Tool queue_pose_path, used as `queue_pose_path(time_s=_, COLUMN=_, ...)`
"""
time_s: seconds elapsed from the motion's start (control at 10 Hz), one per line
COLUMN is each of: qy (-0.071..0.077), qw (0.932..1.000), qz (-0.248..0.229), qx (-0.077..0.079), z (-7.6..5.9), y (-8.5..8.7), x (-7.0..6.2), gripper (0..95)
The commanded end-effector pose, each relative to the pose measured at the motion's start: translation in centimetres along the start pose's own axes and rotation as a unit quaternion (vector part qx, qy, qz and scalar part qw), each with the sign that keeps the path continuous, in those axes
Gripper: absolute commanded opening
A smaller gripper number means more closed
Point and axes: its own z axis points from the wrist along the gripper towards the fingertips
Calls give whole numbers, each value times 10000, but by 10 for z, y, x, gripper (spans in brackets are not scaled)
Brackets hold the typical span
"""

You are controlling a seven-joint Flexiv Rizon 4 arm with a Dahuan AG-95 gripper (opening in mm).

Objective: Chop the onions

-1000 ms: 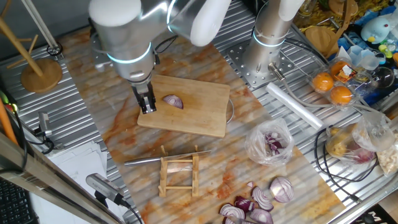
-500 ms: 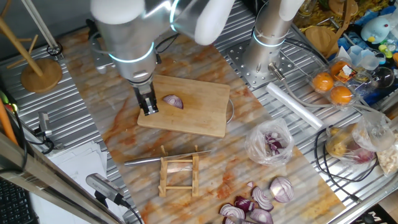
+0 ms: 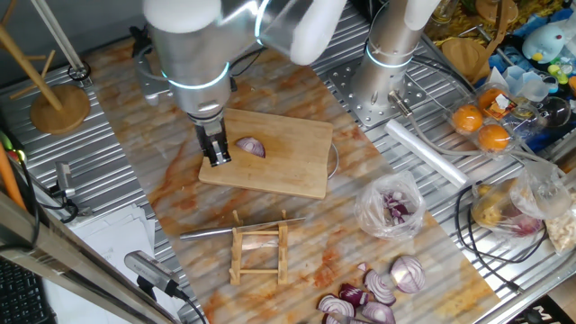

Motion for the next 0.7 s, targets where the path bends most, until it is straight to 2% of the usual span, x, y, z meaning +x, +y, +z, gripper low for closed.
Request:
queue_pose_path(time_s=0.1, qy=513, qw=9982, qz=259, qx=-150, z=0, y=0, x=0, gripper=0)
queue_pose_path(time_s=0.2, qy=543, qw=9984, qz=63, qx=-163, z=0, y=0, x=0, gripper=0)
queue_pose_path(time_s=0.4, qy=610, qw=9979, qz=43, qx=-214, z=0, y=0, x=0, gripper=0)
queue_pose_path(time_s=0.7, qy=679, qw=9976, qz=62, qx=-123, z=0, y=0, x=0, gripper=0)
